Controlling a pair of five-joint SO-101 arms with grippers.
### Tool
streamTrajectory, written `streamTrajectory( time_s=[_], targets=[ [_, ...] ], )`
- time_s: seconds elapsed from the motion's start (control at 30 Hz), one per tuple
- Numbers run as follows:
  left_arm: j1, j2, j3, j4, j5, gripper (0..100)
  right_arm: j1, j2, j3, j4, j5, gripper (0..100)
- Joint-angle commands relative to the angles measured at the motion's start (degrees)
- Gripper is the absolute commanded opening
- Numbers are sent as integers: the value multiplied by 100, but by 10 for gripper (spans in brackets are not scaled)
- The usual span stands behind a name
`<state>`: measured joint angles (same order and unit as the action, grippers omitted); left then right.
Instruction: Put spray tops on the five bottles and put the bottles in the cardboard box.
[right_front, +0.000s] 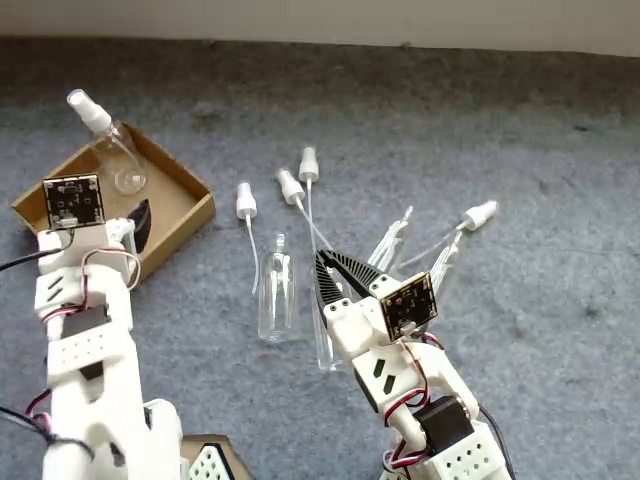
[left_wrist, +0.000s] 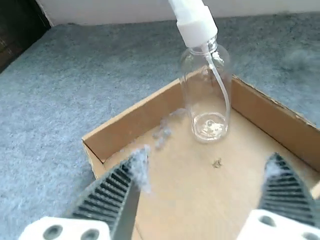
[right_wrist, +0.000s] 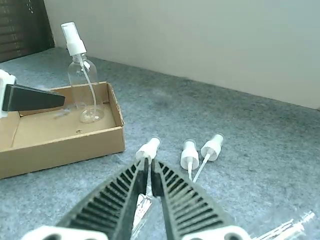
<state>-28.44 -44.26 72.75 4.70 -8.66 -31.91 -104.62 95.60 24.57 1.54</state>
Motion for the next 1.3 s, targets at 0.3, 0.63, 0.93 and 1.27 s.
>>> streamTrajectory(
  time_s=[0.3,0.63,0.93,1.27],
  targets=[
    [198,-3547,-822,4677,-79,330,75,-22,690,22,9,5],
    [1473,-2413,-3327,7156,290,329,743,-57,716,4,-35,5],
    [2624,207,-5112,8563,712,333,1543,-57,699,-13,-35,5],
    [3609,2176,-5789,8554,1793,334,1789,-57,734,-22,-35,5]
  ],
)
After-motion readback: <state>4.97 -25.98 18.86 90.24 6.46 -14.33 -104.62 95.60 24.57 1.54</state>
